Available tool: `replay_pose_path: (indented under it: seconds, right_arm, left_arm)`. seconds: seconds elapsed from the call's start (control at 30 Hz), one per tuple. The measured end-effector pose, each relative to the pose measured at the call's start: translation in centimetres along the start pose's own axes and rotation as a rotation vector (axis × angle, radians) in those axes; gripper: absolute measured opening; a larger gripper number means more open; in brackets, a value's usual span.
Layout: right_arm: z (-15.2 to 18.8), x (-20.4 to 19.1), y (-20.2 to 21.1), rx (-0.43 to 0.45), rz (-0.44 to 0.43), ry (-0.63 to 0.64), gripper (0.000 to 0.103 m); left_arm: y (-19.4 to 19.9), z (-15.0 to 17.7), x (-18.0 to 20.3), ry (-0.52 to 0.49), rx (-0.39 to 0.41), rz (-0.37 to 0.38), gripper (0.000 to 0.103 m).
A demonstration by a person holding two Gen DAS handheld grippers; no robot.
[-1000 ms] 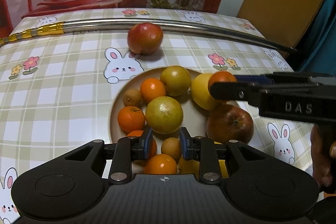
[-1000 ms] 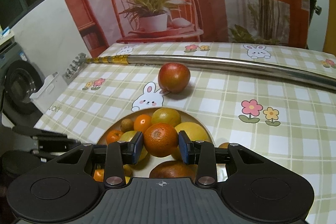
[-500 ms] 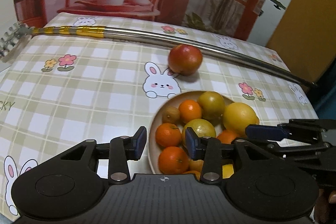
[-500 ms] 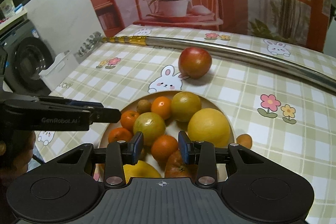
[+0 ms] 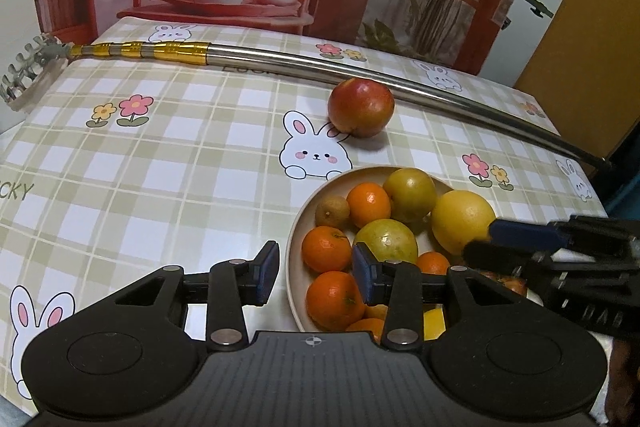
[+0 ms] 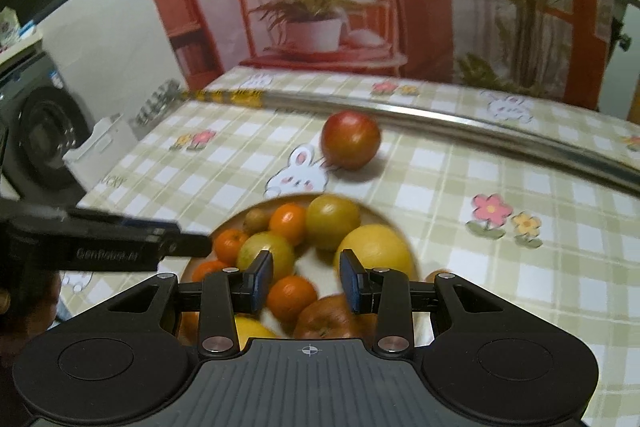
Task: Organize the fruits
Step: 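Release the brown fruit into the plate with the left tool while the right tool releases the tangerine, then grasp a small brown fruit beside the red apple with the left tool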
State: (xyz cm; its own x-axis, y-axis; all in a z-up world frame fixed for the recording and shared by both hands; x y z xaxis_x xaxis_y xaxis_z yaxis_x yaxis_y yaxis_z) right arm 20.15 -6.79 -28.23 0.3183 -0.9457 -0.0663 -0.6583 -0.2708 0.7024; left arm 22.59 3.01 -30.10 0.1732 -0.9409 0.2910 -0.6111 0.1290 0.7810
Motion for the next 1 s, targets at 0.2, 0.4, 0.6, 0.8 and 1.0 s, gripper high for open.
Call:
replay_pose_path:
  seconds: [0.2, 0.4, 0.6, 0.8, 1.0]
  right_arm:
    - [-1.5, 4.4, 2.0, 0.073, 0.097, -0.057, 0.034]
    - [-2.1, 9.5, 3.9, 0.120, 0.198, -0.121, 0.034]
    - [-1.7, 13.3, 5.1, 0.151, 0.257, -0.190, 0.034]
    - [-0.8, 15.9, 6.2, 0.173, 0.286, -0.245, 0.034]
    - [0.9, 18.0, 6.9, 0.181, 0.304, -0.303, 0.034]
  left_arm:
    - [0.3, -0.8, 1.2, -0.050, 0.001, 0.033, 0.042]
    - [0.4, -2.2, 4.6, -0.149, -0.018, 0.109, 0.042]
    - [-0.7, -2.4, 10.6, -0.299, -0.085, 0.212, 0.042]
    - [-4.4, -1.1, 16.9, -0.450, -0.240, 0.258, 0.041]
    - [-9.2, 1.0, 19.8, -0.489, -0.434, 0.245, 0.041]
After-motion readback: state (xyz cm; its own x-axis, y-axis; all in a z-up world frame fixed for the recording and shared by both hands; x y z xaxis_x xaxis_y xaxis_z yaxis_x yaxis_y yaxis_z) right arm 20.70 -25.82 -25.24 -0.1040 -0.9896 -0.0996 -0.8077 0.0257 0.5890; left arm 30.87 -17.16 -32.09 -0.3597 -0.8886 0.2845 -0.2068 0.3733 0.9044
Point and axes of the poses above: each gripper's, at about its wrist camera, not at the fingertips, and y roughly against the way its jaws point, x to its right, z to its underside, the point moved 9 cm from there along -y, roughly the way its jaws point, and after that the axes turned 14 degrees about y, right-handed, at the moved point
